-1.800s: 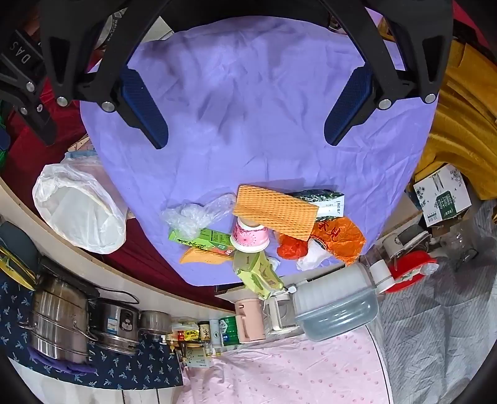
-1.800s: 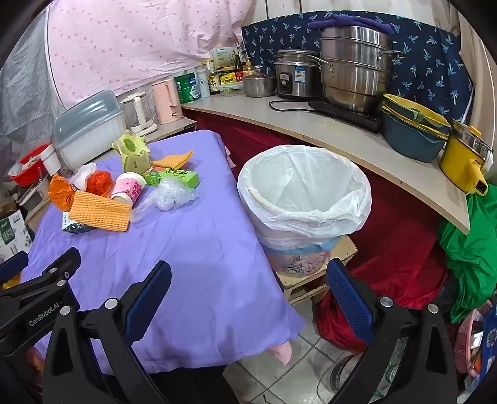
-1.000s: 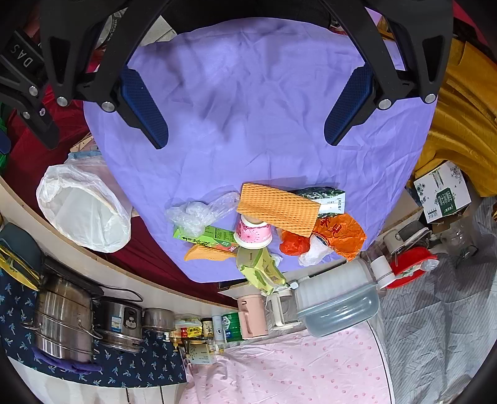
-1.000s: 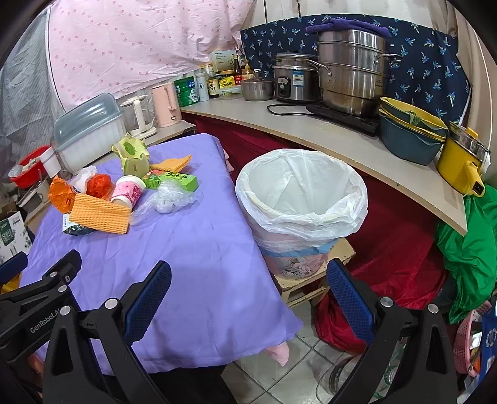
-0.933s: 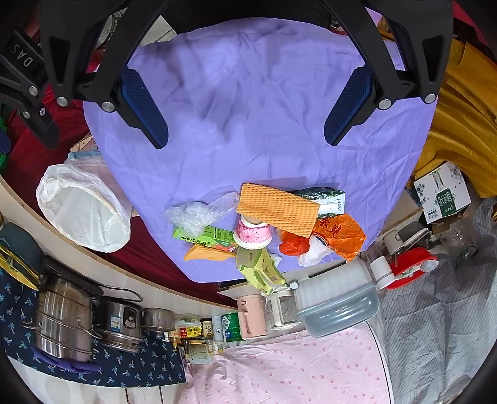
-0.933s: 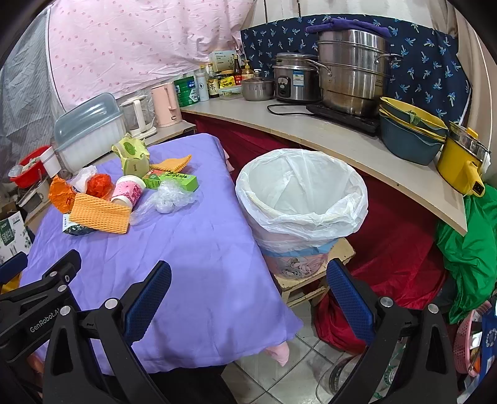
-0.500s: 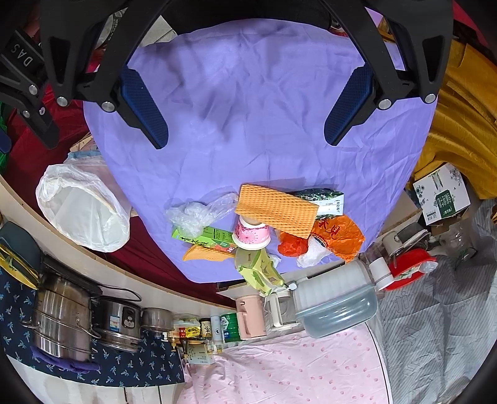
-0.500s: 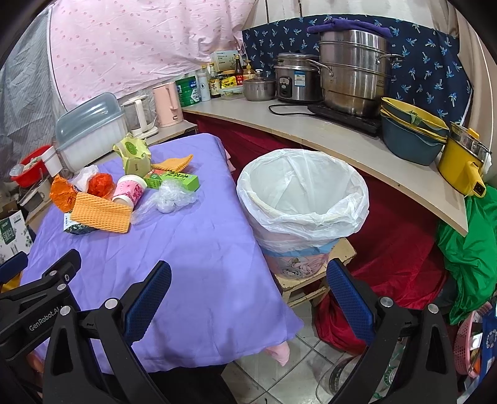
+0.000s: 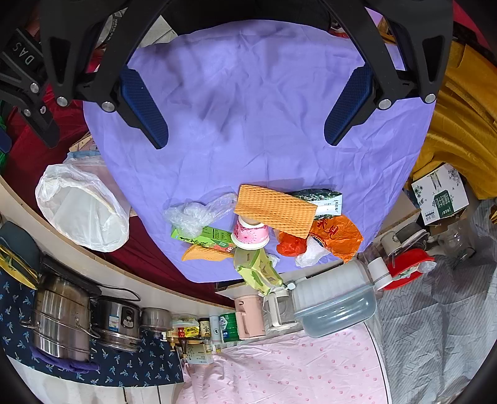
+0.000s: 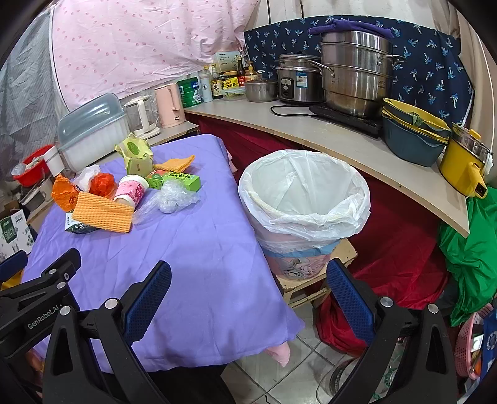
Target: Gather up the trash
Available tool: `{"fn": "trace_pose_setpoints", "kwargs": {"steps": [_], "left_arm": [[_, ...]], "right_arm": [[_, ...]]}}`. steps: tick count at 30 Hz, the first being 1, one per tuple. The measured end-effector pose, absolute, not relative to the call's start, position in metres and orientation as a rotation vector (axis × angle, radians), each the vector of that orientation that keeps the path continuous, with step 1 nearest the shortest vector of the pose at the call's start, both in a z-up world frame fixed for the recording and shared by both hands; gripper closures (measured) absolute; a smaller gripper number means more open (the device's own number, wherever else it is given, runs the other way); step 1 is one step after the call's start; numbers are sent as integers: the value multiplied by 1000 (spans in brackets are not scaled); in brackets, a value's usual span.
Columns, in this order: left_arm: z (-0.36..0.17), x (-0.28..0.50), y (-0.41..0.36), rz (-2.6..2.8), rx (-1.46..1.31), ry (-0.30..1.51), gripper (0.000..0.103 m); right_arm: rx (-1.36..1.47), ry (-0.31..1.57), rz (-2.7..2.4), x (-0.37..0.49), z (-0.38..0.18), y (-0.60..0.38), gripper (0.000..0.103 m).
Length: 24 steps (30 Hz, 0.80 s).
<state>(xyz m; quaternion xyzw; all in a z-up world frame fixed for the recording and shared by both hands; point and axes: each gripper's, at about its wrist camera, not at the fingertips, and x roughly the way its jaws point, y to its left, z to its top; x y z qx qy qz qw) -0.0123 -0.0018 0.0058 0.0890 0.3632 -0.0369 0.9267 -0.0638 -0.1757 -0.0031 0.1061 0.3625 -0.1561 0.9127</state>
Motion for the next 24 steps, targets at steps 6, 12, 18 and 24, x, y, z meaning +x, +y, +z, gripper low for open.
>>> {"fn": "trace_pose_setpoints", "kwargs": {"steps": [6,12,18,24], "left_arm": [[8,-14,0,-72,179,744,7],[8,-14,0,-74,180,746,7],[8,-15,0,-75,178,747,7],[9,-16,1,-73,178,748,7]], "right_arm": [[220,745,-322,-64,-3,-175,7],[219,746,-321,-64,-3,-175,7],[217,747,-320,-63,-3,-175,7],[217,747,-320,-64,-3,-175,7]]}}
